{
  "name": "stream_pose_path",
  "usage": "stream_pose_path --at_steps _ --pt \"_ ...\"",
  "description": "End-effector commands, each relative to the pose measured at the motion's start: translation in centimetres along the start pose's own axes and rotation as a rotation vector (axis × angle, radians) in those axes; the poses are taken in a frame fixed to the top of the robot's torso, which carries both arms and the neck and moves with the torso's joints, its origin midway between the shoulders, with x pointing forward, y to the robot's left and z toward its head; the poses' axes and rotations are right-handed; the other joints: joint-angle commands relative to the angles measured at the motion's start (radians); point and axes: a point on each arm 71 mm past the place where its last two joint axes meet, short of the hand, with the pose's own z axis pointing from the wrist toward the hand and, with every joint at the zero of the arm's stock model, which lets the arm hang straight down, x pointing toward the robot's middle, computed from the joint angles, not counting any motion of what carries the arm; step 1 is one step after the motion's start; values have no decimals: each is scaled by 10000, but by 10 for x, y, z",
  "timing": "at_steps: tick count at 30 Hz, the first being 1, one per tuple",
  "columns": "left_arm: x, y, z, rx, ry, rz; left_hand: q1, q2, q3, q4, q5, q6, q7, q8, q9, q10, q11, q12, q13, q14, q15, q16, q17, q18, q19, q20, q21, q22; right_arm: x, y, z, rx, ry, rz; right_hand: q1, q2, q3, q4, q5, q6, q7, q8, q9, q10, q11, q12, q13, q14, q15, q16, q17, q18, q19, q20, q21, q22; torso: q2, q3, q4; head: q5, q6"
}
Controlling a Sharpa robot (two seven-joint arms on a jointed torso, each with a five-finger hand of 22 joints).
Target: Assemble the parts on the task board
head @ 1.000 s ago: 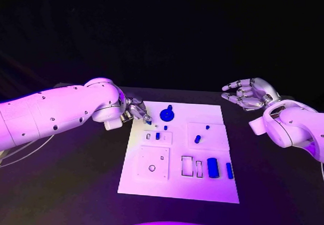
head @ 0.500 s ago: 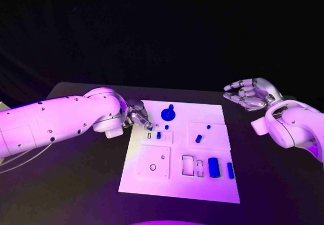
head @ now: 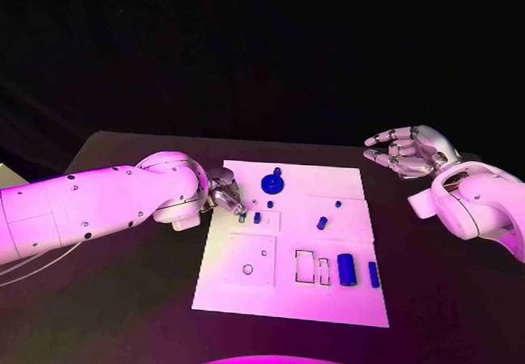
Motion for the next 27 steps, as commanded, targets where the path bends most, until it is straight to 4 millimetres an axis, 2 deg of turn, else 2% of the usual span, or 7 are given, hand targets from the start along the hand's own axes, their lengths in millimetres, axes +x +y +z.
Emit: stream_pose_path --at_steps 1,13,18,27 --pt "1 -1 -1 19 -147 238 28 109 1703 -1789 33 94 -46 51 9 81 -20 66 9 1010 -71 7 2537 -52 283 -69 38 1283 1 1 0 -159 96 -50 30 28 8 -5 61 -42 18 -56 -9 4 -11 -37 3 702 69 -42 1298 110 409 45 -22 827 1 5 1 10 -33" --pt "6 0 -3 15 -35 425 10 96 1719 -1809 53 109 -53 57 9 105 -26 85 37 1008 -78 2 2529 -51 283 -75 37 1281 1 0 -1 -156 70 -57 18 19 0 -1 86 -37 18 -57 -11 14 -13 -39 10 705 70 -42 1299 109 412 45 -19 832 -4 -8 24 31 -60" --pt "7 1 -4 19 -25 437 9 96 1719 -1810 54 110 -54 57 9 108 -26 88 42 1008 -78 2 2530 -51 283 -75 37 1281 1 0 -1 -149 80 -54 18 19 0 -1 86 -37 18 -57 -11 14 -13 -39 10 705 70 -42 1299 109 412 45 -19 832 -4 -8 -2 62 -43" --pt "7 2 -5 10 -30 480 7 93 1722 -1814 57 112 -55 58 8 117 -27 98 58 1009 -79 4 2533 -51 283 -76 37 1281 1 -1 -1 -134 95 -49 18 19 0 -1 86 -37 18 -57 -11 14 -13 -39 10 705 70 -42 1299 109 412 45 -19 832 4 0 -3 78 -63"
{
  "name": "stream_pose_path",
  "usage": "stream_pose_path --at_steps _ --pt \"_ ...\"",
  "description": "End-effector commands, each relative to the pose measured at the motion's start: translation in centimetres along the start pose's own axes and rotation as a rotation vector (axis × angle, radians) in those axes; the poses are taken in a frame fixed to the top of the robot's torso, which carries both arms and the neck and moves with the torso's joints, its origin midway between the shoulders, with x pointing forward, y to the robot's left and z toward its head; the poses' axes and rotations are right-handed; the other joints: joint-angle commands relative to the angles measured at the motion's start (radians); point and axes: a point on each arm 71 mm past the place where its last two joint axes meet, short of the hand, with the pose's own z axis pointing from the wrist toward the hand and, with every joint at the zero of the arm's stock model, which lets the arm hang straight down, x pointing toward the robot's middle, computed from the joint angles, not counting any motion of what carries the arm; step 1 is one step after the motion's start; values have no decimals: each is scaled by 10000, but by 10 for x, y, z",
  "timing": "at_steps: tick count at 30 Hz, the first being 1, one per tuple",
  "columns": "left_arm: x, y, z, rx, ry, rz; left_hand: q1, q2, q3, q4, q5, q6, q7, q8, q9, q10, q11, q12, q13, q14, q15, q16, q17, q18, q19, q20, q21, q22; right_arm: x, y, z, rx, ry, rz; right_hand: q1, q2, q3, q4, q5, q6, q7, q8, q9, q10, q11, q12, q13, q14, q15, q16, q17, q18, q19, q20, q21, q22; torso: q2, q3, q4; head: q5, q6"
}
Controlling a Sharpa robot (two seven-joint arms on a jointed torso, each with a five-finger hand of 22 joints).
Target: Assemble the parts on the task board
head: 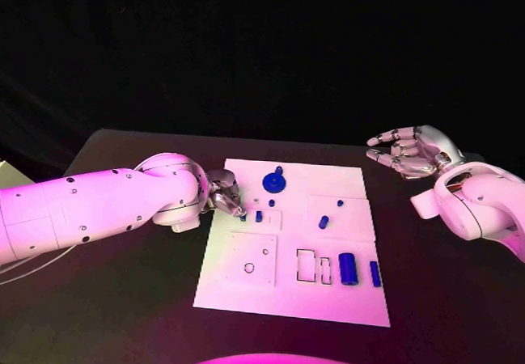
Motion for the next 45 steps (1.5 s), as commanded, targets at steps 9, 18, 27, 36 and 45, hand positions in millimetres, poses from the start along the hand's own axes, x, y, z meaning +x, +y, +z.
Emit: stream_pose_path --at_steps 9,18,27,36,45 --pt "1 1 0 -18 -19 89 -13 70 1759 -1804 73 121 -61 29 16 102 3 70 39 1010 -83 5 2535 -51 281 -80 35 1278 1 1 0 -151 98 -47 18 19 0 -1 25 -37 18 -57 -11 14 -12 -39 11 704 70 -42 1302 109 412 44 -19 834 2 13 7 23 -7" --pt "2 0 -1 6 17 99 -20 55 1766 -1821 80 133 -67 33 15 124 -1 91 72 1011 -86 8 2539 -51 283 -83 36 1281 1 0 0 -141 103 -50 18 19 0 -1 25 -37 18 -57 -11 14 -12 -39 11 704 70 -42 1302 109 412 44 -19 834 1 12 -10 36 2" --pt "2 0 0 7 67 104 -26 38 1775 -1843 87 146 -73 36 14 158 -7 127 128 1014 -89 13 2547 -51 282 -86 35 1278 0 -2 0 -107 75 -51 18 19 0 -1 25 -37 18 -57 -11 14 -12 -39 11 704 70 -42 1302 109 412 44 -19 834 -1 9 7 25 7" --pt "1 2 1 -48 84 104 -35 18 1788 -1867 108 164 -80 40 11 184 -13 151 165 1015 -94 15 2551 -51 282 -91 35 1278 -2 -4 -1 -65 38 -65 12 28 0 5 29 -26 15 -56 -12 30 -16 -43 14 704 67 -49 1294 112 410 43 -34 824 -1 8 -3 17 22" --pt "2 2 1 -50 158 146 -42 2 1804 -1890 137 184 -87 43 8 211 -21 177 205 1018 -99 21 2561 -54 290 -96 42 1293 -2 -5 -1 -49 34 -66 12 28 0 5 29 -26 15 -56 -12 30 -16 -43 14 704 67 -49 1294 112 410 43 -34 824 2 12 -7 18 27"
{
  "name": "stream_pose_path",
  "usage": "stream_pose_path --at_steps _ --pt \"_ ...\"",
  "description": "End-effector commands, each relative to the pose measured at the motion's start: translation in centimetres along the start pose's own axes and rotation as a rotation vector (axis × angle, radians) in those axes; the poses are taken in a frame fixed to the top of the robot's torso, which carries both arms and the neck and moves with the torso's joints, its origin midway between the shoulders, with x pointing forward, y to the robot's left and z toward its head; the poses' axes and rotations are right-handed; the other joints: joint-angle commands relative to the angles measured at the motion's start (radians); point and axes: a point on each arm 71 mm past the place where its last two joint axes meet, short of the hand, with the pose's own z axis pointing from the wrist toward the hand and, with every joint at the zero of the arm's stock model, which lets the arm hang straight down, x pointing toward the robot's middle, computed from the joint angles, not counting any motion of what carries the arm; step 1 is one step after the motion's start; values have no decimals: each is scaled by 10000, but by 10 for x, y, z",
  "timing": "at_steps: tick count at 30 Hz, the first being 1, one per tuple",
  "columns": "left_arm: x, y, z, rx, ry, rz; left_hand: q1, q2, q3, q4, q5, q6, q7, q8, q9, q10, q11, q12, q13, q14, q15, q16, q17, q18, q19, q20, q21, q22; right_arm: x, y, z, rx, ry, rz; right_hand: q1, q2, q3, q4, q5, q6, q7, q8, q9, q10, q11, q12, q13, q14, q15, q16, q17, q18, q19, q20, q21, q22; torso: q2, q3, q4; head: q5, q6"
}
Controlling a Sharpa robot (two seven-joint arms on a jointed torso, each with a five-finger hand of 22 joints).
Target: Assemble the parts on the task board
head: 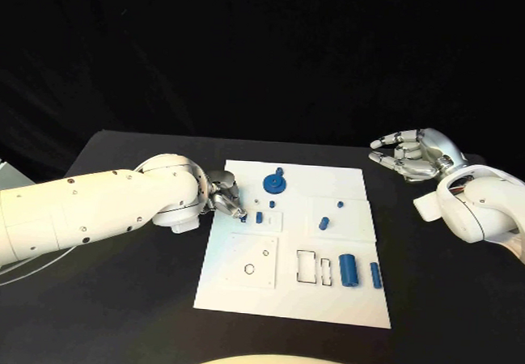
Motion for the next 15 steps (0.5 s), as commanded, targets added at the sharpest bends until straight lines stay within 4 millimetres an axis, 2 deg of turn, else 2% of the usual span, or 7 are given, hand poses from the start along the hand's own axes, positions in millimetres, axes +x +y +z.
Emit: stream_pose_path --at_steps 1,15 --pt "3 0 1 -9 191 130 -41 0 1812 -1900 76 125 -53 30 5 83 -24 54 36 1057 -67 25 2568 -53 257 -67 41 1290 1 1 0 -155 114 -14 12 28 0 5 30 -26 15 -56 -13 31 -16 -43 16 704 67 -49 1295 111 411 43 -34 819 6 0 2 -5 -16" --pt "5 -1 1 73 437 4 -50 -17 1824 -1918 110 143 -58 31 1 103 -29 72 64 1058 -71 28 2574 -51 253 -72 37 1284 0 -1 0 -116 84 -26 12 28 0 5 30 -26 15 -56 -13 31 -16 -43 16 704 67 -49 1295 111 411 43 -34 819 -2 2 8 -4 -7"
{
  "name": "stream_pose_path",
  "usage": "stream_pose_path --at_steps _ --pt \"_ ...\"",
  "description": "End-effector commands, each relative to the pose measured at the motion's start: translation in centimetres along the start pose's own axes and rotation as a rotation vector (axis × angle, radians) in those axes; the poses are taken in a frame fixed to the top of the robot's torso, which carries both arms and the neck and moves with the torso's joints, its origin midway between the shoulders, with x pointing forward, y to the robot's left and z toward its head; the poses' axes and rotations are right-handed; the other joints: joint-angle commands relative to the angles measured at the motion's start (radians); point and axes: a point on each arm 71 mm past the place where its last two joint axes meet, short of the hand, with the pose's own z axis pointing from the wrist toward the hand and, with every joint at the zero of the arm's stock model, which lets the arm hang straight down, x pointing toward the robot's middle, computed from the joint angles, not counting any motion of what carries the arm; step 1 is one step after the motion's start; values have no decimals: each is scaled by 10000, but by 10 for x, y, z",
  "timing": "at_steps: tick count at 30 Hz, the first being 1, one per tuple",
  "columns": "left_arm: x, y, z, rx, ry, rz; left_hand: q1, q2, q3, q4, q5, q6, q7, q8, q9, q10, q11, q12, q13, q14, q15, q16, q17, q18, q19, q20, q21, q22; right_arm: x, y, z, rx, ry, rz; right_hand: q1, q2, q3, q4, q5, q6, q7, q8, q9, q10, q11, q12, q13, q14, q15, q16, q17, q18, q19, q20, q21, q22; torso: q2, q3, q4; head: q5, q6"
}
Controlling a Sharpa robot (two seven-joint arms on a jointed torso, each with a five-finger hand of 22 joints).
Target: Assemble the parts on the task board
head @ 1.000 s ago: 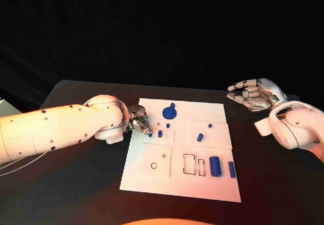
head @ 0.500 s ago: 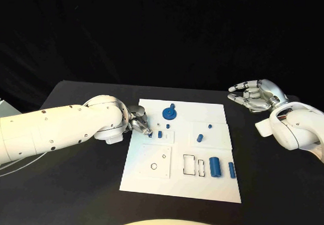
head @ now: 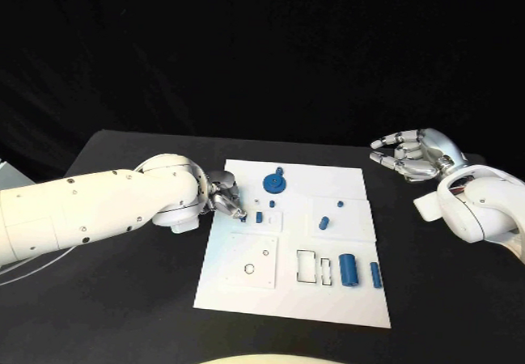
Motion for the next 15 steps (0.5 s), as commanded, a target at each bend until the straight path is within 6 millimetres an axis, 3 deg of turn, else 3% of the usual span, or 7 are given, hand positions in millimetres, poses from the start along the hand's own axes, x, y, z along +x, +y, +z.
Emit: stream_pose_path --at_steps 1,15 --pt "4 -1 1 64 382 -24 23 56 1853 -1892 68 97 -42 31 9 80 4 49 32 1058 -72 28 2574 -53 253 -69 40 1290 1 1 0 -148 107 -14 12 28 0 5 30 -26 15 -56 -13 30 -16 -43 16 705 67 -49 1290 111 410 43 -34 821 -6 0 8 1 5" --pt "5 0 2 174 656 -145 16 49 1857 -1898 80 106 -45 31 6 84 2 49 31 1058 -73 28 2573 -54 257 -71 44 1297 -1 -1 1 -126 70 -23 19 33 5 0 31 -26 14 -58 -14 36 -18 -45 19 706 65 -49 1291 110 413 41 -31 824 6 8 -7 8 36"
